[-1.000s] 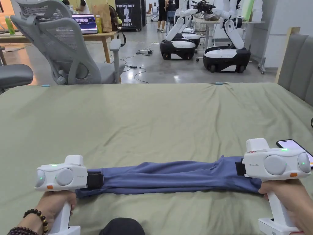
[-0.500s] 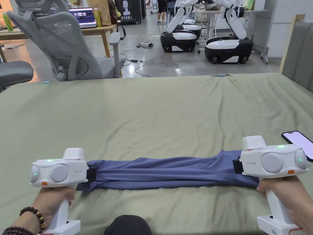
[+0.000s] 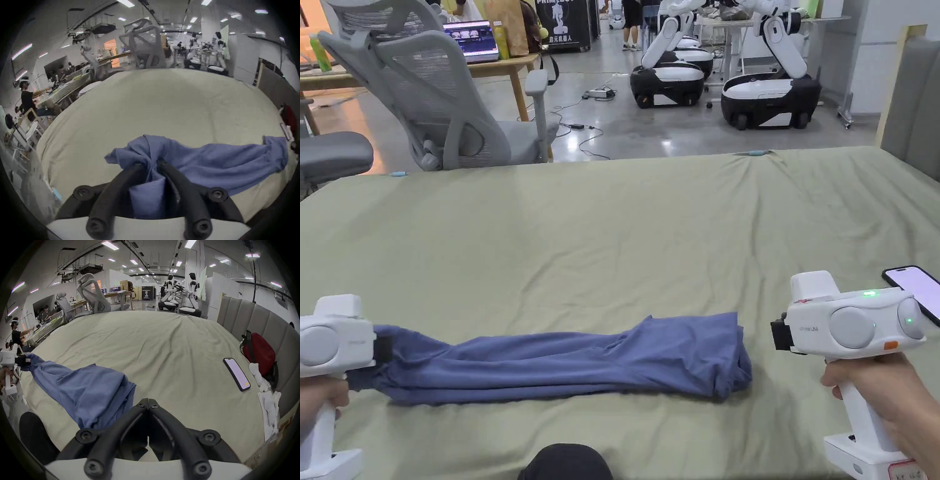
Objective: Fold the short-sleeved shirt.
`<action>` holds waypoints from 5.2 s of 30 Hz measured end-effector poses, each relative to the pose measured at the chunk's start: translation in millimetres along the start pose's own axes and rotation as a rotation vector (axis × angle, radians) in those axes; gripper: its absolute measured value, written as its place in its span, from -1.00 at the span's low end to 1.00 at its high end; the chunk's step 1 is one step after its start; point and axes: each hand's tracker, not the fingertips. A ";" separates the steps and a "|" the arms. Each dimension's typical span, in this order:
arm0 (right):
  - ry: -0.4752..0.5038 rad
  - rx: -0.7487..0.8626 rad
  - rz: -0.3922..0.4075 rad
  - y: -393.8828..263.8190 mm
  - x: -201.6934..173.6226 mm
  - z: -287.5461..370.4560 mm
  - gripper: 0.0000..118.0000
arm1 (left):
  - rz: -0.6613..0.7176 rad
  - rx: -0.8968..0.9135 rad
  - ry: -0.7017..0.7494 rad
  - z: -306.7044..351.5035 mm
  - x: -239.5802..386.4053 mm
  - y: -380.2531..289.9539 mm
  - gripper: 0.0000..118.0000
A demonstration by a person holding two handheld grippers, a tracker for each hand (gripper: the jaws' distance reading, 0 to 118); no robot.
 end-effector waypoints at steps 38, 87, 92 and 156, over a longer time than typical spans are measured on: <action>0.075 -0.032 -0.013 -26.4 -3.8 -8.7 -1.00 | 0.037 -0.087 -0.511 6.7 126.6 11.1 -0.99; 0.016 0.002 -0.018 -21.4 -18.1 0.2 -1.00 | 0.212 -0.215 -0.569 -62.4 97.9 -15.8 0.55; 0.009 -0.008 -0.013 -22.5 -20.2 -1.9 -1.00 | 0.145 -0.176 -0.543 -64.0 98.9 -21.9 -0.26; 0.054 0.008 -0.037 -40.9 -16.8 17.4 -1.00 | 0.062 0.037 -0.582 7.5 193.5 4.2 -0.96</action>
